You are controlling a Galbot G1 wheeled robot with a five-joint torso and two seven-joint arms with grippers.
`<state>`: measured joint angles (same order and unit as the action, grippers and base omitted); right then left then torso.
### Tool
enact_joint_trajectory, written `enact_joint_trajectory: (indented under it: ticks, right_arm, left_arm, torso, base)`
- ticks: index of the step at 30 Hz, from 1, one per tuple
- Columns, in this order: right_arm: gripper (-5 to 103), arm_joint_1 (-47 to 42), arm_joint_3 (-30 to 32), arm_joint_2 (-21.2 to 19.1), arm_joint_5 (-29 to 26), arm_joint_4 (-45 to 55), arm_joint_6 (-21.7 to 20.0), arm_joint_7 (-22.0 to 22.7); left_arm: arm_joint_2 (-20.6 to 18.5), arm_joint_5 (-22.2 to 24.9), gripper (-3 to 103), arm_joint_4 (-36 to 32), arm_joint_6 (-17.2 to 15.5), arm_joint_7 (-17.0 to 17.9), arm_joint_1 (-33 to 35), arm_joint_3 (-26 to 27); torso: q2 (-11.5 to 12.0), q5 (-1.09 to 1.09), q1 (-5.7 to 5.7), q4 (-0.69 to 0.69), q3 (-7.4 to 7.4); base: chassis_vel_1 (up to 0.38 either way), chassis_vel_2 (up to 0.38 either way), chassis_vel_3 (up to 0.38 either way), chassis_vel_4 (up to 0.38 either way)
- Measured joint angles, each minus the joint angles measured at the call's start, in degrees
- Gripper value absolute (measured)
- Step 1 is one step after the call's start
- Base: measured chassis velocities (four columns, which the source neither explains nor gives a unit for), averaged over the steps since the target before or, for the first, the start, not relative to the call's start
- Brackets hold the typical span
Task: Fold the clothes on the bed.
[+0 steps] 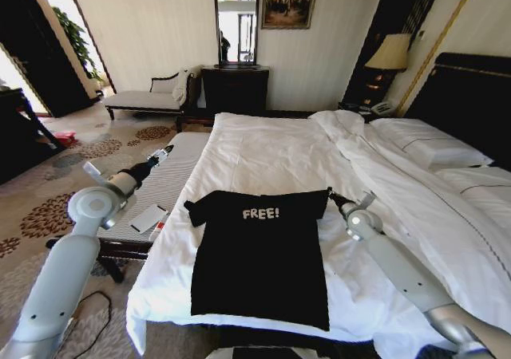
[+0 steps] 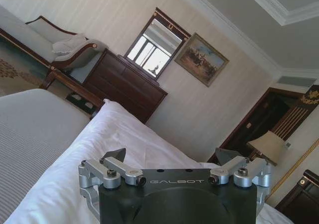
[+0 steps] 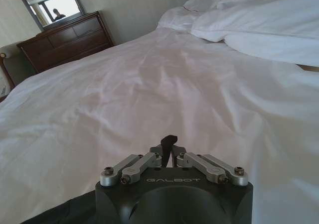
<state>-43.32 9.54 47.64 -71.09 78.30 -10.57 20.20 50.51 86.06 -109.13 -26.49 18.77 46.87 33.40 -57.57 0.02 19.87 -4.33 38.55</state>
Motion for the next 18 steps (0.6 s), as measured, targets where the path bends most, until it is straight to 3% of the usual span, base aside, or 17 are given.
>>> enact_joint_trajectory:
  ticks: [1, 2, 6, 8, 10, 12, 13, 15, 17, 18]
  right_arm:
    - [15, -0.08, 0.05, -0.04, 0.76, -0.07, 0.13, 0.11]
    - [31, 0.57, 0.82, -0.48, 5.46, 0.43, 1.24, 0.19]
    - [37, 2.01, 1.1, -1.07, 8.8, 1.66, 1.57, 0.4]
    - [47, 3.43, 0.54, -1.51, 10.16, 2.26, 1.61, 0.66]
    - [52, 4.98, -0.85, -1.96, 10.28, 2.51, 1.52, 0.67]
    - [63, 9.05, -6.83, -3.17, 5.58, 1.9, -0.22, -1.96]
    - [69, 10.08, -8.6, -3.39, 3.1, 1.67, -1.57, -3.04]
    - [69, 10.78, -9.99, -3.51, 0.69, 1.56, -3.31, -3.81]
    - [80, 13.13, -13.75, -3.52, -7.59, 1.43, -14.53, -5.7]
    - [85, 13.77, -14.29, -3.31, -9.26, 1.26, -18.05, -6.55]
  left_arm:
    - [-0.01, 0.03, 100, 0.0, 0.05, 0.0, -0.28, -0.01]
    - [-0.14, 0.66, 100, -0.36, 0.11, 0.05, -0.7, 0.82]
    - [-0.51, 1.69, 100, -1.06, 0.11, 0.34, -0.98, 1.94]
    - [-0.99, 2.26, 100, -1.43, 0.03, 0.52, -1.1, 2.62]
    - [-1.45, 2.59, 100, -1.7, -0.03, 0.64, -1.1, 3.02]
    - [-2.23, 2.91, 100, -2.48, -0.12, 0.96, -0.61, 3.58]
    - [-2.43, 2.96, 100, -2.78, -0.16, 1.05, -0.3, 3.77]
    - [-2.55, 3.0, 100, -3.03, -0.2, 1.12, -0.04, 3.93]
    - [-3.13, 3.12, 100, -3.78, -0.4, 1.41, 0.85, 4.45]
    - [-3.31, 3.14, 100, -3.94, -0.44, 1.48, 1.09, 4.6]
  torso:
    - [0.0, -0.01, 0.0, 0.0, 0.0]
    - [0.0, -0.01, 0.0, 0.01, 0.0]
    - [0.0, -0.03, 0.0, 0.02, 0.0]
    - [0.0, -0.02, 0.0, 0.02, 0.0]
    - [0.0, -0.02, 0.0, 0.02, 0.0]
    - [0.0, -0.04, 0.0, 0.04, 0.0]
    - [0.0, -0.03, 0.0, 0.04, 0.0]
    - [0.0, -0.03, 0.0, 0.04, 0.0]
    - [0.0, 0.0, 0.0, 0.03, 0.0]
    - [0.0, -0.02, 0.0, 0.02, 0.0]
  base:
    - [0.0, 0.0, 0.0, 0.0]
    - [0.0, 0.0, 0.0, 0.0]
    - [0.0, 0.0, 0.0, 0.0]
    - [0.0, 0.0, 0.0, 0.0]
    - [0.0, 0.0, 0.0, 0.0]
    - [0.0, 0.0, 0.0, 0.0]
    - [0.0, 0.0, 0.0, 0.0]
    - [0.0, 0.0, 0.0, 0.0]
    - [0.0, 0.0, 0.0, 0.0]
    - [0.0, 0.0, 0.0, 0.0]
